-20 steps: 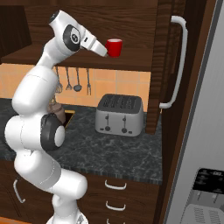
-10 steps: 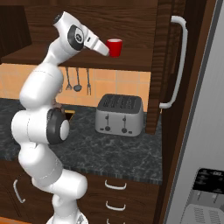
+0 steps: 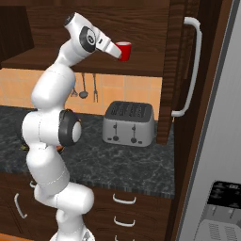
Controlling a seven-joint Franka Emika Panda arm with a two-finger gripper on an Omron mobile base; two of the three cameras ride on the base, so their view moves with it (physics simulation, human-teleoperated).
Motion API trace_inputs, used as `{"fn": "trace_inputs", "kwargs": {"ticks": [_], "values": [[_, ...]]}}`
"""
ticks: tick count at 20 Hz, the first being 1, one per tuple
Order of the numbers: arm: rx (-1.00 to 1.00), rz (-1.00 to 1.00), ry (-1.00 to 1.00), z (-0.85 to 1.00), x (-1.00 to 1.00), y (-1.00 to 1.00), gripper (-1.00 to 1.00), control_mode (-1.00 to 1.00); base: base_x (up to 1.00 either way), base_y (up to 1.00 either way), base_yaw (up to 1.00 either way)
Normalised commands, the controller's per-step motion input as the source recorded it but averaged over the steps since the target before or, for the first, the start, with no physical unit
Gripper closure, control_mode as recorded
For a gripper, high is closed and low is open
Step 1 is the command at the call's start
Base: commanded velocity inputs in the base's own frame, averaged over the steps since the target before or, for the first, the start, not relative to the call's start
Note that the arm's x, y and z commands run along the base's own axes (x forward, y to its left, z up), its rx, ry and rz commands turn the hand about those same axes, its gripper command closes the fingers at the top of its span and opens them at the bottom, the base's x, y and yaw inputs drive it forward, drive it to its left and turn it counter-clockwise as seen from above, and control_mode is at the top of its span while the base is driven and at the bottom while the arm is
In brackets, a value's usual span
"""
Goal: Pick the kettle from the counter and place it on the tray. Then pick the mug from the cabinet and place it on the tray. Then close the cabinet doors.
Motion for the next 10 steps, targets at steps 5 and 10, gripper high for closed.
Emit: {"fn": "trace_inputs", "kwargs": {"ticks": [5,10], "values": [[0.00,-0.01,0.00,0.00,0.21,-0.02,-1.00,-1.00,0.00,0.00,0.00],[0.00,-0.01,0.00,0.00,0.10,0.00,-1.00,-1.00,0.00,0.00,0.00]]}}
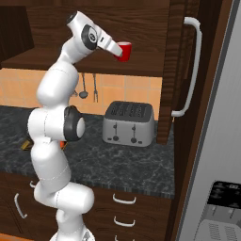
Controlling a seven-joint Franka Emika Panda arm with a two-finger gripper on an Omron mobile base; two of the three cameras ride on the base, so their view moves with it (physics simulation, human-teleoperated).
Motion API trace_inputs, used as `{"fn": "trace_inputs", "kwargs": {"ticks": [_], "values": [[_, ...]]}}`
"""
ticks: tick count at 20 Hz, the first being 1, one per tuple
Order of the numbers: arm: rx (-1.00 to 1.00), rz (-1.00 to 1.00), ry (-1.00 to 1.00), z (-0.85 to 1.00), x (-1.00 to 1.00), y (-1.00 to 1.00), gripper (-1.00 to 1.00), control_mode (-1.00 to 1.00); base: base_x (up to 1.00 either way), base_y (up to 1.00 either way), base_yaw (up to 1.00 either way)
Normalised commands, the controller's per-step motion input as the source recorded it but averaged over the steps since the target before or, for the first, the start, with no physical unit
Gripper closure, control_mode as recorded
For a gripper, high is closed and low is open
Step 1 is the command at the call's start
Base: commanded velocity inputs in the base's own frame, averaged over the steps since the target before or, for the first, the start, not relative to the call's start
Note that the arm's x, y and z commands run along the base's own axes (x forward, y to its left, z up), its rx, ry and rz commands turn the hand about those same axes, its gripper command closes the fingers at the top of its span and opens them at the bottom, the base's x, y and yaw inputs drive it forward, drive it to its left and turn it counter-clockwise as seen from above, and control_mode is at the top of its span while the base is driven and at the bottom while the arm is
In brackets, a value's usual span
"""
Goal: Pick the kettle from the counter and place it on the tray. Then pick the mug from the cabinet and place it on the tray. Then close the cabinet doors.
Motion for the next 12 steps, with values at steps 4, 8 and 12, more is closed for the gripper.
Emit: {"fn": "trace_inputs", "kwargs": {"ticks": [4,8,12], "values": [[0.00,-0.06,0.00,0.00,0.00,-0.01,1.00,-1.00,0.00,0.00,0.00],[0.00,-0.07,0.00,-0.03,0.00,-0.16,1.00,-1.00,0.00,0.00,0.00],[0.00,-0.05,0.00,-0.05,0.00,-0.14,1.00,-1.00,0.00,0.00,0.00]]}}
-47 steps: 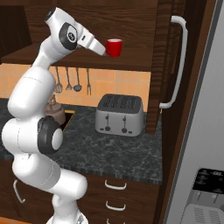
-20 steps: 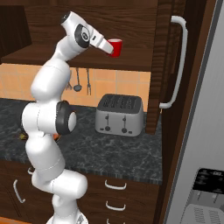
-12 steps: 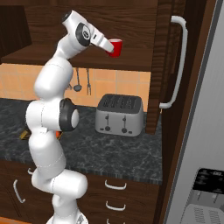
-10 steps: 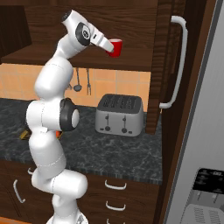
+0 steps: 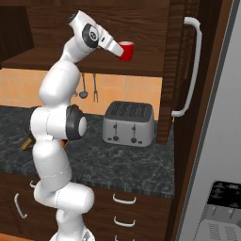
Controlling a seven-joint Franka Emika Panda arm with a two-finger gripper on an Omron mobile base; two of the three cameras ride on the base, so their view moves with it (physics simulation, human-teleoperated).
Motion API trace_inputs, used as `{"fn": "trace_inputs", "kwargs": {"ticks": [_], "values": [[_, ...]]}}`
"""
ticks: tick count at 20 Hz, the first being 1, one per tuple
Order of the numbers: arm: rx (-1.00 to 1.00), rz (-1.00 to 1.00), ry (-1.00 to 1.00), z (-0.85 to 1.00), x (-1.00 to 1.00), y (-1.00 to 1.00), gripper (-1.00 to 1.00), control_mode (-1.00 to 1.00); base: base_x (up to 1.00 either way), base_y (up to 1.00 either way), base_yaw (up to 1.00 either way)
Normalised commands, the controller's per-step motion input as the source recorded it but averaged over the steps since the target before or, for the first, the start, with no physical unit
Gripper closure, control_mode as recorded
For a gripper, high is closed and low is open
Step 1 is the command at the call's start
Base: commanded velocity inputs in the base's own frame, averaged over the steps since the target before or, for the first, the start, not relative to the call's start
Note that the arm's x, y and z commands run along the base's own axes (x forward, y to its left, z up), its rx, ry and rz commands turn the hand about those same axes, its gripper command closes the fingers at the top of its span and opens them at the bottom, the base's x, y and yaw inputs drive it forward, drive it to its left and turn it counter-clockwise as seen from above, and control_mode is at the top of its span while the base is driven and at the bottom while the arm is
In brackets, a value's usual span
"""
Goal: Pick the kettle from the counter and place it on the tray. Then pick the mug from the cabinet and place it on the tray. Then close the cabinet doors.
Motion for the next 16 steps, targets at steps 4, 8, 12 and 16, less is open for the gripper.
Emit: {"fn": "trace_inputs", "kwargs": {"ticks": [4,8,12,16], "values": [[0.00,0.00,-0.07,0.00,-0.21,0.00,1.00,-1.00,0.00,0.00,0.00],[0.00,0.07,-0.18,-0.08,-0.89,0.00,1.00,-1.00,0.00,0.00,0.00],[-0.02,0.14,-0.19,-0.21,-1.00,0.00,1.00,-1.00,0.00,0.00,0.00],[-0.01,0.27,-0.18,-0.08,-1.00,0.05,1.00,-1.00,0.00,0.00,0.00]]}}
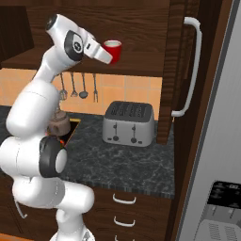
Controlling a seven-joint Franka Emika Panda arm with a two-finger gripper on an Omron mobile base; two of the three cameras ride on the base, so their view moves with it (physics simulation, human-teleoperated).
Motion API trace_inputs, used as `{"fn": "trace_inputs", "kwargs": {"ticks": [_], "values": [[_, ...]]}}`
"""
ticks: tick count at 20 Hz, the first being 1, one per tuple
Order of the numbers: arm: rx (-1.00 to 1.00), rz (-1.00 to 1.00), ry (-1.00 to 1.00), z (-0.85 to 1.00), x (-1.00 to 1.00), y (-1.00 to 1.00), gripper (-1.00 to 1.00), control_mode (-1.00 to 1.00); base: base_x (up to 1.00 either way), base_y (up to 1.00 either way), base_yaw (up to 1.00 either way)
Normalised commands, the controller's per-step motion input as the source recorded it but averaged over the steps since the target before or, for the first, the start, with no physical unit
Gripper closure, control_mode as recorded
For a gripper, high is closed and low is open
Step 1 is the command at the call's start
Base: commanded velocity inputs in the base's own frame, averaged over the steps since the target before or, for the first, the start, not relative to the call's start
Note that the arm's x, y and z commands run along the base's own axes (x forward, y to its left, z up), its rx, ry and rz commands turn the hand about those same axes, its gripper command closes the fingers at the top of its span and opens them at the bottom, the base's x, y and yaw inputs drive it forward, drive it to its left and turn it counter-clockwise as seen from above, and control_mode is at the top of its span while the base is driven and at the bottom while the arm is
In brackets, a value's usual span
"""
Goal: Pick the kettle from the counter and place it on the tray. Then pick the mug from the cabinet and place it on the tray. Then close the cabinet doors.
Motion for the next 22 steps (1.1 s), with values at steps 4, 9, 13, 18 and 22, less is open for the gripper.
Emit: {"fn": "trace_inputs", "kwargs": {"ticks": [4,9,13,18,22], "values": [[0.00,0.51,-0.06,0.16,-1.00,0.24,1.00,-1.00,0.00,0.00,0.00],[0.00,0.64,0.00,0.13,-0.81,0.30,1.00,-1.00,0.00,0.00,0.00],[0.00,0.76,0.00,0.00,-0.70,0.33,1.00,-1.00,0.00,0.00,0.00],[-0.03,0.60,0.02,-0.07,-0.49,0.57,1.00,-1.00,0.00,0.00,0.00],[-0.06,0.35,0.12,-0.24,-0.32,0.63,1.00,-1.00,0.00,0.00,0.00]]}}
